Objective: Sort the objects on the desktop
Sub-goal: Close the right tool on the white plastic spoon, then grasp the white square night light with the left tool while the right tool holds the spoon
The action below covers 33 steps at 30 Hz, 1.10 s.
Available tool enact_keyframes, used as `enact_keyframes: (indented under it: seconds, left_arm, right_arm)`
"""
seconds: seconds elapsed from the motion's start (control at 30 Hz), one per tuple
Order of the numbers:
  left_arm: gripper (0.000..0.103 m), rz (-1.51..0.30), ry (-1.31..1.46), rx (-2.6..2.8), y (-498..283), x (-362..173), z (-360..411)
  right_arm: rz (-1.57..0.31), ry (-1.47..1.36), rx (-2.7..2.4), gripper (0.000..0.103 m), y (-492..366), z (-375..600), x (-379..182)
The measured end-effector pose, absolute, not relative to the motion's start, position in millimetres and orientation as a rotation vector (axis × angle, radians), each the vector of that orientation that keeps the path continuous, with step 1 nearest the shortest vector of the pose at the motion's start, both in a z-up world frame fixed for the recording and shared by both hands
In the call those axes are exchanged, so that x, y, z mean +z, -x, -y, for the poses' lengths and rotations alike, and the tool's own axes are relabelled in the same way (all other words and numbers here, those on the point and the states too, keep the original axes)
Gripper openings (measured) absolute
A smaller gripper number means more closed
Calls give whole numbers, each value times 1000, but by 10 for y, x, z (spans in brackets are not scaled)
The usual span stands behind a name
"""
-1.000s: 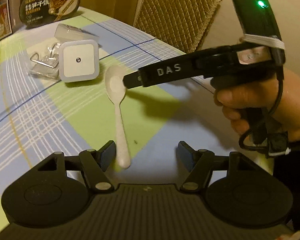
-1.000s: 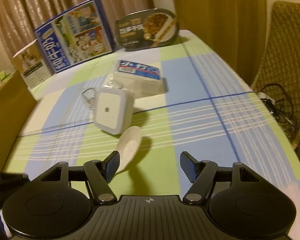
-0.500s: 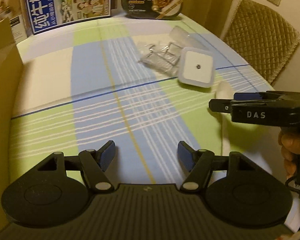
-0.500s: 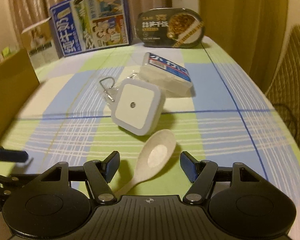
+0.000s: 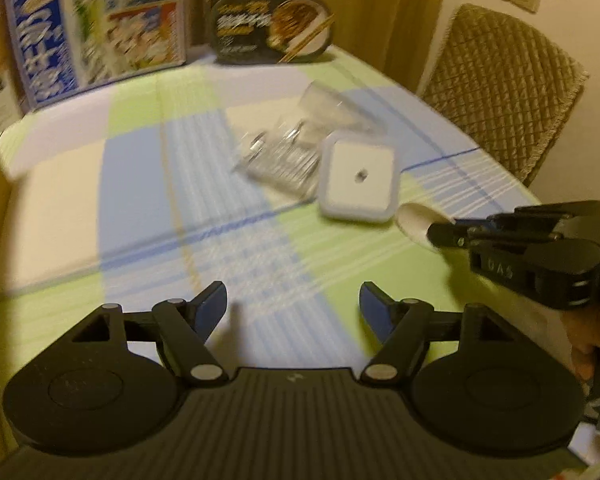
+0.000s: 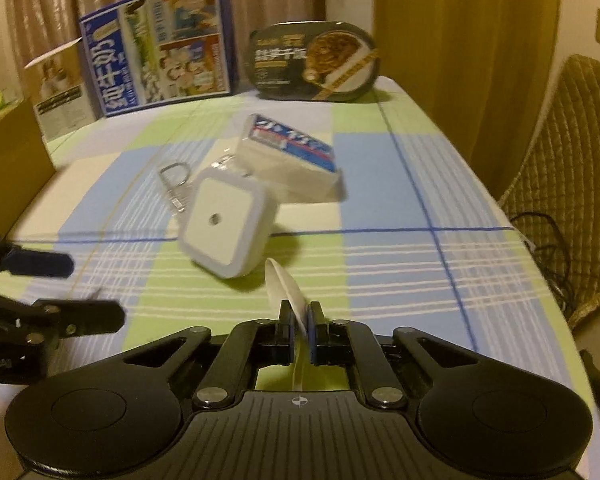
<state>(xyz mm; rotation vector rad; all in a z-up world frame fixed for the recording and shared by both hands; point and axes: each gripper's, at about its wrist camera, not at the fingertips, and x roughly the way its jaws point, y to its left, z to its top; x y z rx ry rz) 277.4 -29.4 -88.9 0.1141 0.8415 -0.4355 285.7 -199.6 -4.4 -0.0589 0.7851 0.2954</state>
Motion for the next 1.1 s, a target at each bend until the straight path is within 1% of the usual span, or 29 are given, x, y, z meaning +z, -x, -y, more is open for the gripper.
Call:
enact_keyframes:
  seconds: [0.23,0.4,0.63,0.67,0.7,0.87,1.0,1.1]
  left_arm:
    - [69,-746,-200,-514,-2991,-868,745]
    - [69,-749,-242,-510,-3128,-981,980]
    - [69,-762,-220,-469,-3267,-1110,1105]
    - [68,-759,-218,-459,-3268,-1110,1110]
    - [60,-762,-220,-448,-3269,-1112,1116]
    - [60,-809,-207,-420,-3100,-1096,955]
    - [60,-841,-203,-395,-2712,-1012,630]
    - [60,-863,-194,-383,-2341,-904,354]
  right_arm:
    - [-792,-23,262,3,-2973,2269,14]
    - [-798,-59,251,3,-2984,2366,12]
    - [-818,-107,253,3,-2995,2427,-28]
    - [-825,-124,258,3,-2986,2438,-36]
    - [-835,-147,264,3,-2971,2452,-44]
    - [-880,-242,340,3,-2833,2443,-1]
    - [-936,-324,478,3,-2654,2425,68]
    - [-942,-284,510,4,-2534,2361,74]
